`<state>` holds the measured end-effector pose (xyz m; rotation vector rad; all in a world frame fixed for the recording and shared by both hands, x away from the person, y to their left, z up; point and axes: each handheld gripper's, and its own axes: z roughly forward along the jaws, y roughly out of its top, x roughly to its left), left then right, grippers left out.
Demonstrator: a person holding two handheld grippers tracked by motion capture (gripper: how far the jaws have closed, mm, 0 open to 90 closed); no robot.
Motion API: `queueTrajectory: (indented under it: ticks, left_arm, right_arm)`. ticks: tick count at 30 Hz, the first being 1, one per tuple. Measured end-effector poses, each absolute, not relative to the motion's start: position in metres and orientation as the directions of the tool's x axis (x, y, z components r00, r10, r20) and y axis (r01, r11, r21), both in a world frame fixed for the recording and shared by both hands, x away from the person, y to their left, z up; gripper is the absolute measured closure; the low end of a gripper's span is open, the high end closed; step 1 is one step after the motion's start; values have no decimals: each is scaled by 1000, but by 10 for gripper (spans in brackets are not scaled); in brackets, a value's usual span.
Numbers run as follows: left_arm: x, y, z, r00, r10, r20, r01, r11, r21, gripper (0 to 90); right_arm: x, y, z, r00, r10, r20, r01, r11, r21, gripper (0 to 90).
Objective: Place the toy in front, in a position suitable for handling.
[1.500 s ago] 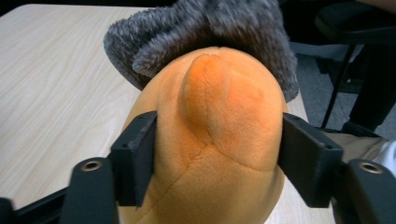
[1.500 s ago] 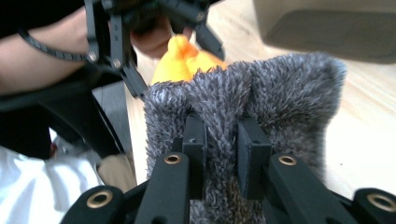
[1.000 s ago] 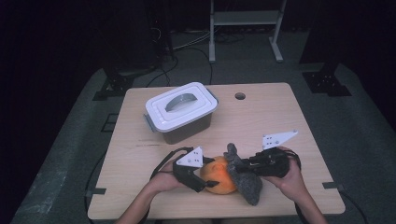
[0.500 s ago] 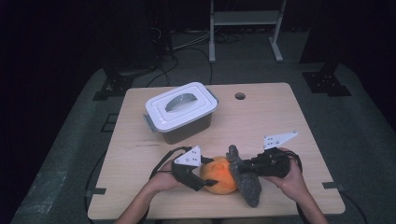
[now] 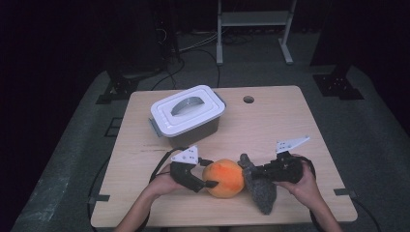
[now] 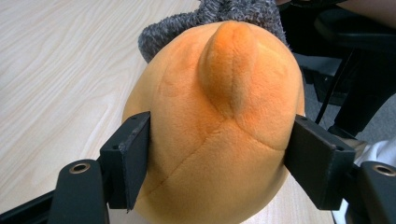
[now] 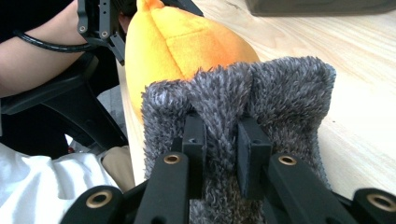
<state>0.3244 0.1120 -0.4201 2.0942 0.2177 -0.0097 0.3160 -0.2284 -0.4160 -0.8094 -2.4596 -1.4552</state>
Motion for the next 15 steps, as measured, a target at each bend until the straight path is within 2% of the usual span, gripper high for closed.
queueTrajectory:
  ticks: [5,15]
  left_arm:
    - [326,113,-420,982,159,-105,171,-490,855,275]
    - [329,117,-422,978,169,-122,190,-481,856,263]
  right_arm:
    - [312,-226,-407,-853,327,407,508,336,793,754]
    - [319,-223,-423,-829,377,412,546,391,741,755]
